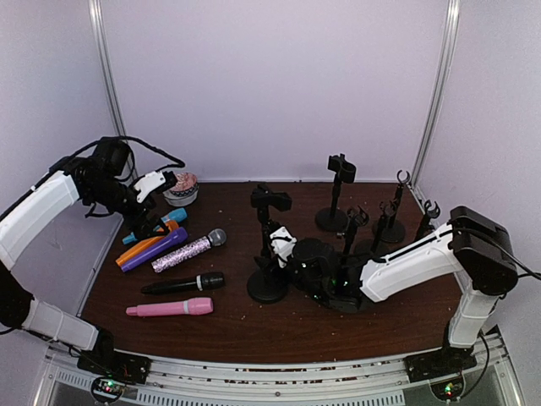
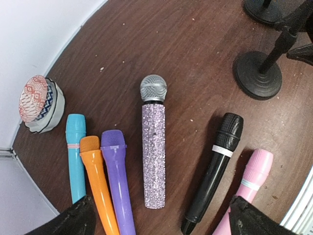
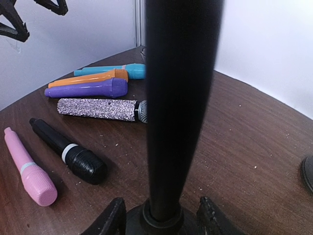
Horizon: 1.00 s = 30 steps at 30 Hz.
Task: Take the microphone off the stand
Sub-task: Pick up the knob on the microphone stand, then hold the microphone stand.
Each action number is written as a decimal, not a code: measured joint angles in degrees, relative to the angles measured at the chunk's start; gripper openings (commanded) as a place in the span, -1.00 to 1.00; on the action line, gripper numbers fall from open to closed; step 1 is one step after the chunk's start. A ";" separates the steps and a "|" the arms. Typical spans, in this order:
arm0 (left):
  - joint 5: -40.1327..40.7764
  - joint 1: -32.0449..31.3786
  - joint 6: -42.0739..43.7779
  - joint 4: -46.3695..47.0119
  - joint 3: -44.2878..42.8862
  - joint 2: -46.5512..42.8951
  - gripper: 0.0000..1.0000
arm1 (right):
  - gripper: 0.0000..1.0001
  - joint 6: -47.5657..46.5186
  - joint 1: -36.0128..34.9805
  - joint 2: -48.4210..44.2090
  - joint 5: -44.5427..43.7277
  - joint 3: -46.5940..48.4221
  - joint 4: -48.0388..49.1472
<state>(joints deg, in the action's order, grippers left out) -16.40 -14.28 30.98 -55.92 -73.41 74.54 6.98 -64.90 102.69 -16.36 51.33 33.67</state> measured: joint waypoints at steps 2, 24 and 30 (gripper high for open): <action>-0.98 0.00 -0.02 -0.13 -0.02 0.04 0.91 | -0.23 -0.48 0.02 1.07 -0.70 1.01 0.81; -22.18 -1.07 -4.46 -0.26 -3.23 8.44 0.69 | -1.00 0.50 0.96 -0.79 2.89 3.63 -3.48; -27.23 -8.33 -4.55 0.52 -4.52 10.19 0.66 | -1.00 7.61 4.76 -7.30 15.74 6.14 -4.11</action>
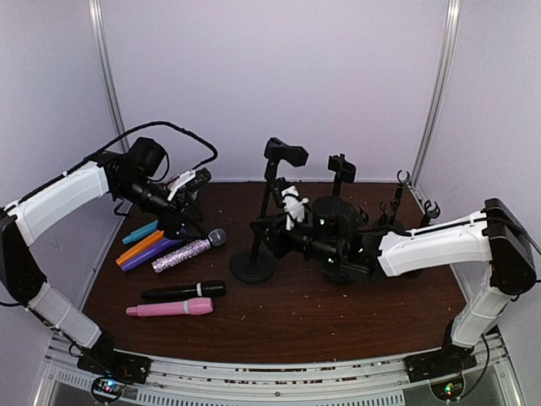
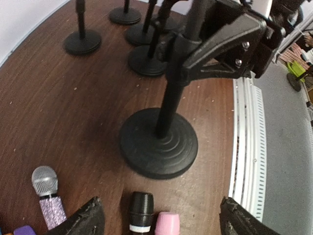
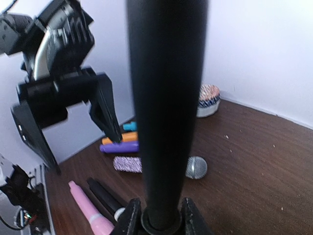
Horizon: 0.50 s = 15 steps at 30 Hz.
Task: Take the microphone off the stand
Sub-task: Hold the microphone stand.
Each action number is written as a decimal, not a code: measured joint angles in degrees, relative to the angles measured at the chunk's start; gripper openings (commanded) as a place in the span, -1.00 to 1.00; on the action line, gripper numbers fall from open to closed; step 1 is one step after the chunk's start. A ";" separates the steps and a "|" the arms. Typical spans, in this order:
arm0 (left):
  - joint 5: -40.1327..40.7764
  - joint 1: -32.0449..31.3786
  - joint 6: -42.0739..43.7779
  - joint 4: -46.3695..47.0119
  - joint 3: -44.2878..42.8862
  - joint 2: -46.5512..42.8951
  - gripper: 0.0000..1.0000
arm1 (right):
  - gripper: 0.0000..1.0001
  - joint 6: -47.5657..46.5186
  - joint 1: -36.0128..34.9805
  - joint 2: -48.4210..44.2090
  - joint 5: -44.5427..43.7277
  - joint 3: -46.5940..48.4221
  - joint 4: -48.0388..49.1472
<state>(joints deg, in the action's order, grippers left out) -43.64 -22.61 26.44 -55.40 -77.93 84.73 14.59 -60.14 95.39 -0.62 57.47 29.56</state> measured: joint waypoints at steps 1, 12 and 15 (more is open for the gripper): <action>-0.85 -1.27 -0.09 0.00 -0.66 0.39 0.64 | -1.00 0.87 0.50 -0.57 1.95 1.18 -0.04; -9.90 -8.09 -3.96 0.37 -7.85 2.64 0.19 | -1.00 10.10 0.59 -1.75 16.94 10.25 2.19; -12.41 -8.37 -4.81 0.57 -8.48 2.60 0.04 | -1.00 11.39 0.33 -1.75 18.32 11.28 2.93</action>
<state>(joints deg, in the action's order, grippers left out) -56.05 -30.98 21.63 -54.83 -86.41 87.33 25.98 -59.81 93.65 17.69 68.75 32.49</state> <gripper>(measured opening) 0.583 0.229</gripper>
